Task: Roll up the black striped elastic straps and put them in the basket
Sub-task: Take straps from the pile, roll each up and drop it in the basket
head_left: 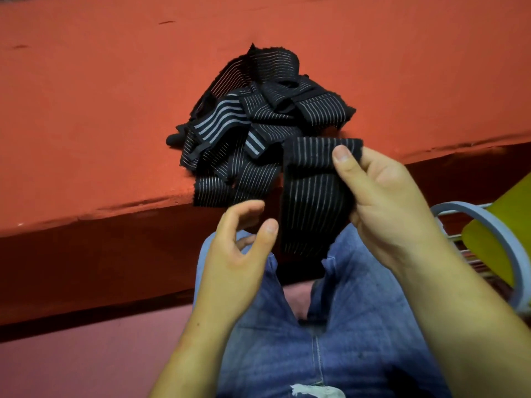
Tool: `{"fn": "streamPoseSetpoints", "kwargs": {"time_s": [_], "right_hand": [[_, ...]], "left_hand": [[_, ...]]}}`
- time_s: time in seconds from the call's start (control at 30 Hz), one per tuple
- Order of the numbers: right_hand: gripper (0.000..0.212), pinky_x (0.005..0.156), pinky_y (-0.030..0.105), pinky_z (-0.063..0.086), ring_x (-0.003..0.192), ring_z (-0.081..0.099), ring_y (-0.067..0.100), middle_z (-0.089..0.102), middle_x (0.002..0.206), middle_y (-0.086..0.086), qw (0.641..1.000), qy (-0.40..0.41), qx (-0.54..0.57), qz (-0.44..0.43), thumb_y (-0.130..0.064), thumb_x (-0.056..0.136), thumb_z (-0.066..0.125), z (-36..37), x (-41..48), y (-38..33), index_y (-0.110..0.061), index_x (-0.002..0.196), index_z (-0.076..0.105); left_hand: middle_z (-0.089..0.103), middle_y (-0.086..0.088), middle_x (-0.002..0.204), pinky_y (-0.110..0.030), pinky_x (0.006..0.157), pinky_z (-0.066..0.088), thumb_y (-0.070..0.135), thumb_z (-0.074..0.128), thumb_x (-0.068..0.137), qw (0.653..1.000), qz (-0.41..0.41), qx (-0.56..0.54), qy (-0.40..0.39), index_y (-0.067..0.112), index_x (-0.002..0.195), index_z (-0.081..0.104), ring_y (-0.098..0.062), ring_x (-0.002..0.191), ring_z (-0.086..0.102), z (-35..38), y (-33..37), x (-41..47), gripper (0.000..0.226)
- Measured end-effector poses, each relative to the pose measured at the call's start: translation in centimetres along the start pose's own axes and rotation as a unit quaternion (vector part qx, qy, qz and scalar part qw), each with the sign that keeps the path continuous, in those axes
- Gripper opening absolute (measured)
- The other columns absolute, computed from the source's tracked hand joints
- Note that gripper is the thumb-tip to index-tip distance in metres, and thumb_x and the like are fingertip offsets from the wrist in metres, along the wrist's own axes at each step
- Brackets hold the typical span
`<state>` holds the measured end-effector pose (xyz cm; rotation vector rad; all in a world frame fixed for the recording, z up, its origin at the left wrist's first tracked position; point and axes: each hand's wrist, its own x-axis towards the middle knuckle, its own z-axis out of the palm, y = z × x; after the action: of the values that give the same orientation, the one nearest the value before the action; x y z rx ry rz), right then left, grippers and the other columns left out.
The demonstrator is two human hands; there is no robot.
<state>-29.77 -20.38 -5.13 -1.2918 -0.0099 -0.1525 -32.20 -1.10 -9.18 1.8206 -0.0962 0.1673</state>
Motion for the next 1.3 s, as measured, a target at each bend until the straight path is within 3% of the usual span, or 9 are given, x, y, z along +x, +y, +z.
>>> {"fn": "streamPoseSetpoints", "kwargs": {"time_s": [0.1, 0.2, 0.33, 0.47, 0.67, 0.8, 0.9, 1.13, 1.3], "right_hand": [[0.026, 0.093, 0.034, 0.061, 0.107, 0.076, 0.025, 0.08, 0.112, 0.012, 1.0, -0.017, -0.023, 0.006, -0.02, 0.106, 0.055, 0.1, -0.6, 0.6, -0.006, 0.122, 0.071], [0.029, 0.09, 0.031, 0.061, 0.103, 0.077, 0.024, 0.08, 0.11, 0.013, 0.999, -0.032, -0.037, 0.006, -0.024, 0.1, 0.06, -0.1, -1.3, 1.3, -0.006, 0.119, 0.071], [0.028, 0.086, 0.028, 0.06, 0.102, 0.077, 0.023, 0.08, 0.109, 0.012, 0.997, -0.05, -0.049, 0.01, -0.023, 0.1, 0.06, -0.4, -2.1, 2.0, -0.006, 0.119, 0.072], [0.026, 0.083, 0.029, 0.061, 0.098, 0.078, 0.024, 0.081, 0.106, 0.013, 0.996, -0.056, -0.063, 0.017, -0.022, 0.099, 0.062, -0.8, -2.5, 2.4, -0.006, 0.117, 0.073], [0.044, 0.081, 0.034, 0.062, 0.096, 0.078, 0.027, 0.081, 0.102, 0.015, 0.994, -0.057, -0.059, 0.077, -0.042, 0.09, 0.065, -1.2, -3.1, 2.9, -0.007, 0.114, 0.076], [0.091, 0.081, 0.061, 0.053, 0.087, 0.07, 0.034, 0.072, 0.102, 0.036, 0.988, -0.054, -0.107, 0.094, -0.081, 0.073, 0.072, -1.4, -3.1, 3.2, 0.005, 0.102, 0.073], [0.092, 0.088, 0.077, 0.048, 0.096, 0.071, 0.056, 0.072, 0.102, 0.037, 0.987, -0.062, -0.1, 0.107, -0.085, 0.07, 0.071, -1.4, -3.2, 3.2, 0.002, 0.1, 0.076], [0.067, 0.108, 0.062, 0.05, 0.11, 0.074, 0.038, 0.079, 0.108, 0.018, 0.985, -0.075, -0.081, 0.132, -0.073, 0.086, 0.057, -1.3, -3.1, 2.4, -0.014, 0.107, 0.082], [0.084, 0.102, 0.059, 0.053, 0.109, 0.074, 0.037, 0.076, 0.111, 0.024, 0.985, -0.078, -0.099, 0.122, -0.087, 0.074, 0.064, -1.4, -3.0, 2.7, -0.012, 0.109, 0.078]], "left_hand": [[0.071, 0.017, 0.123, -0.014, 0.092, 0.051, 0.036, 0.068, 0.095, 0.997, 0.019, -0.07, -0.032, 0.024, 0.128, 0.065, 0.003, 0.115, 0.065, -0.1, 1.9, 0.9, 0.035], [0.074, 0.007, 0.122, -0.027, 0.097, 0.055, 0.027, 0.066, 0.094, 0.992, 0.021, -0.104, -0.067, 0.022, 0.128, 0.065, -0.008, 0.116, 0.068, 0.1, 2.7, 1.5, 0.034], [0.077, 0.001, 0.115, -0.021, 0.092, 0.054, 0.014, 0.069, 0.095, 0.99, 0.028, -0.114, -0.073, 0.011, 0.121, 0.07, -0.012, 0.109, 0.072, 0.4, 2.7, 1.4, 0.026], [0.078, 0.001, 0.109, -0.022, 0.087, 0.057, 0.01, 0.07, 0.094, 0.991, 0.013, -0.112, -0.07, 0.013, 0.115, 0.073, -0.022, 0.099, 0.074, 0.5, 2.5, 0.8, 0.021], [0.079, -0.001, 0.103, -0.017, 0.079, 0.055, 0.007, 0.071, 0.093, 0.989, -0.007, -0.133, -0.06, 0.012, 0.11, 0.074, -0.009, 0.09, 0.075, 0.5, 2.6, 0.5, 0.018], [0.078, -0.001, 0.106, -0.018, 0.081, 0.055, 0.003, 0.071, 0.092, 0.989, -0.007, -0.139, -0.054, 0.013, 0.11, 0.074, -0.008, 0.092, 0.075, 0.6, 2.5, 0.4, 0.02], [0.078, 0.002, 0.108, -0.019, 0.084, 0.056, 0.005, 0.072, 0.091, 0.988, -0.009, -0.142, -0.053, 0.019, 0.116, 0.072, -0.009, 0.094, 0.075, 0.5, 2.6, 0.4, 0.029], [0.076, 0.001, 0.107, -0.028, 0.094, 0.056, -0.004, 0.073, 0.09, 0.993, 0.017, -0.11, -0.041, 0.025, 0.107, 0.075, -0.012, 0.102, 0.072, 0.4, 2.2, 0.4, 0.034], [0.077, 0.005, 0.106, -0.019, 0.089, 0.054, -0.011, 0.071, 0.087, 0.994, 0.023, -0.093, -0.044, 0.018, 0.101, 0.076, -0.006, 0.097, 0.072, 0.4, 2.3, 0.4, 0.033]]}}
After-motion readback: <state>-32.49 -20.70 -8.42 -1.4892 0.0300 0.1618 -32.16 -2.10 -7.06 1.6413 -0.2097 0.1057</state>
